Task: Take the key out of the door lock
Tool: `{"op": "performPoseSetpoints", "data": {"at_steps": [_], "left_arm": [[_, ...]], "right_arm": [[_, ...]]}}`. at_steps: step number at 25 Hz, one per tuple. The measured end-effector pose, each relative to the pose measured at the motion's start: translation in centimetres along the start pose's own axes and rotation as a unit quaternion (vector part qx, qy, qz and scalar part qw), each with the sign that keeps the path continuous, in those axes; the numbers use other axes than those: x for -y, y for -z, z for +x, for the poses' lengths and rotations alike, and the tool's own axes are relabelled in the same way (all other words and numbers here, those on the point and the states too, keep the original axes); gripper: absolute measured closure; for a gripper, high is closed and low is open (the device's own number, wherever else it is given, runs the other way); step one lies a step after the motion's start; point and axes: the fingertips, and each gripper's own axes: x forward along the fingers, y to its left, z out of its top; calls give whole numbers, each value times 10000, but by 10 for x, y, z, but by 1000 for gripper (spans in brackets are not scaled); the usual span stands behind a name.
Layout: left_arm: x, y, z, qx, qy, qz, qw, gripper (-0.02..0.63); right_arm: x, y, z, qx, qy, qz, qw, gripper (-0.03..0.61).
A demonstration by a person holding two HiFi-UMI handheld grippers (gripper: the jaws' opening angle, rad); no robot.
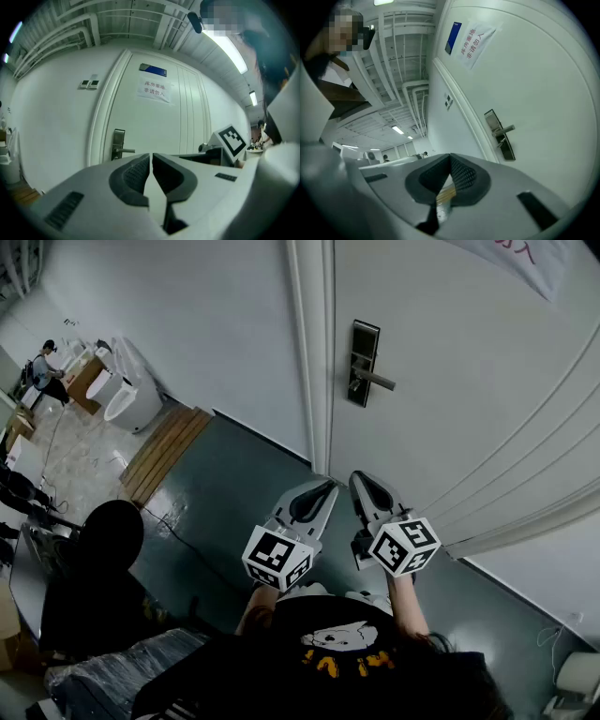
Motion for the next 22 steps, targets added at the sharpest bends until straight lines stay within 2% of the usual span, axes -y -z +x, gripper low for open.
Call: {"op": "performPoseSetpoints", "data": {"at_steps": [7, 15, 22], "left_arm": [[-4, -3, -18, -28, 70, 48, 10000, 589], [-18, -6, -41, -53, 116, 168, 9998, 589], [-33, 1, -68, -85, -77, 146, 9998, 589]], "right_arm": [[-21, 6, 3, -52, 49, -246, 9997, 574], [-43, 21, 15, -62, -31, -215, 9997, 572], [-66, 33, 25, -155, -177, -293, 9993, 572]]}}
